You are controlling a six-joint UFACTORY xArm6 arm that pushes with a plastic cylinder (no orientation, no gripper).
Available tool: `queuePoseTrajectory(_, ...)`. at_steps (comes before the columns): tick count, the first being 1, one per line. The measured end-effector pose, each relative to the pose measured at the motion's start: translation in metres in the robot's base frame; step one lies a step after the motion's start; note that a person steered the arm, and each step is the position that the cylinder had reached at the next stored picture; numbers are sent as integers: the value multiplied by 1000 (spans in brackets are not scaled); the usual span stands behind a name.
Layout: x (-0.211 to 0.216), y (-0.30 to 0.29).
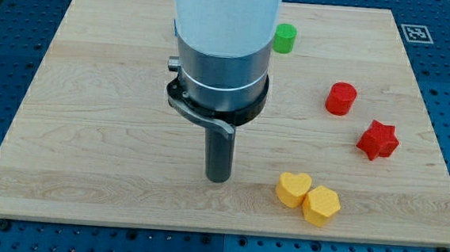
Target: Slide the yellow heart diagonally top right to the yellow hexagon
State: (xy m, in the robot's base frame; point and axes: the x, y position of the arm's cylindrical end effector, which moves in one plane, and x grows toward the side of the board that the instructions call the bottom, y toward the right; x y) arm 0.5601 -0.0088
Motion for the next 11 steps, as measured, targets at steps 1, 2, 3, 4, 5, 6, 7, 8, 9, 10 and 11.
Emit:
queuePoseTrajectory(1, 0, 32)
queuePoseTrajectory(2, 14, 44)
queuePoseTrajectory(3, 42, 34)
queuePoseTrajectory(4, 43, 34)
queuePoseTrajectory(5, 41, 41)
queuePoseTrajectory(6, 26, 69)
queuePoseTrajectory(7, 9, 95)
queuePoseTrajectory(8, 6, 110)
queuePoseTrajectory(9, 6, 122)
queuePoseTrajectory(10, 6, 131)
queuePoseTrajectory(11, 6, 139)
